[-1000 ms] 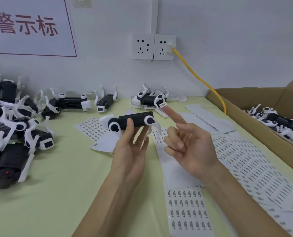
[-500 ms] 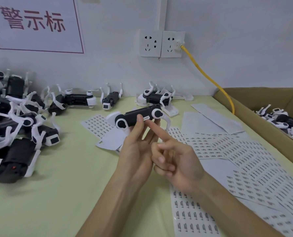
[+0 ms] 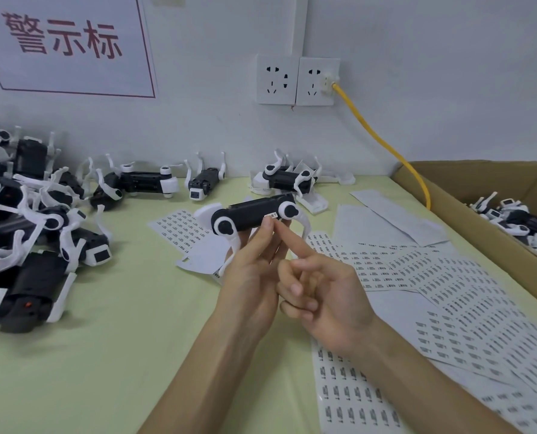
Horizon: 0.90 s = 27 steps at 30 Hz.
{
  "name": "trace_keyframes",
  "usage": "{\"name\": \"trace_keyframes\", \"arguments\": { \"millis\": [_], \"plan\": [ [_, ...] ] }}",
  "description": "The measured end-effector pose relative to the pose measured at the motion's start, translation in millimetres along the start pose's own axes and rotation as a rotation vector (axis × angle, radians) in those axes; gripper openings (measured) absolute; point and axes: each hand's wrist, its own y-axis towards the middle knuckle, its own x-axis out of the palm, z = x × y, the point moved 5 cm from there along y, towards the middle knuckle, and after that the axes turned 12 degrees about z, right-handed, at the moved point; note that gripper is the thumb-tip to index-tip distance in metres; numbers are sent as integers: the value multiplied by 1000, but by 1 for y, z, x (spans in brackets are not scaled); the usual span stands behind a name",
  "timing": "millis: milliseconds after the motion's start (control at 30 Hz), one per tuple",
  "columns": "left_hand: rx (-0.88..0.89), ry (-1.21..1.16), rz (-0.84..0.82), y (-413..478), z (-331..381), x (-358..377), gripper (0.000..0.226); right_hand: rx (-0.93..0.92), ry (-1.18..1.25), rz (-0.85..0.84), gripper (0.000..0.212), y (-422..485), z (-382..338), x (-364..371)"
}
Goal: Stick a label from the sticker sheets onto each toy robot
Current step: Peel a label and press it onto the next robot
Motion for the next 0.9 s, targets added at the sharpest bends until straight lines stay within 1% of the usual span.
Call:
{"name": "trace_keyframes", "arguments": {
  "millis": [100, 200, 400, 500, 533, 567, 633, 667, 700, 800, 900],
  "plan": [
    [17, 24, 54, -1, 0, -1, 41, 5, 7, -14, 60, 1, 1, 0],
    [-13, 89, 116, -2, -3, -4, 66, 4, 19, -28, 60, 1, 2, 0],
    [-4, 96, 159, 1, -6, -7, 80, 4, 9, -32, 62, 1, 0, 0],
    [47, 124, 173, 1, -4, -9, 84, -3, 12, -20, 59, 0, -1, 1],
    [72, 129, 189, 1, -3, -10, 80, -6, 16, -13, 58, -1, -1, 1],
    [97, 130, 207, 2, -3, -11, 69, -3, 20, -4, 57, -1, -2, 0],
    [148, 112, 248, 4, -2, -14, 31, 12, 32, 13, 56, -1, -1, -1],
    [174, 107, 275, 3, -1, -14, 15, 17, 36, 16, 56, -1, -1, -1],
    [204, 106, 311, 3, 0, -14, 11, 19, 38, 18, 56, -1, -1, -1],
    [293, 121, 429, 1, 4, -18, 14, 25, 33, 26, 57, -1, 0, -1],
    [360, 144, 499, 1, 6, -22, 13, 29, 16, 13, 58, -1, 1, 0]
  ]
}}
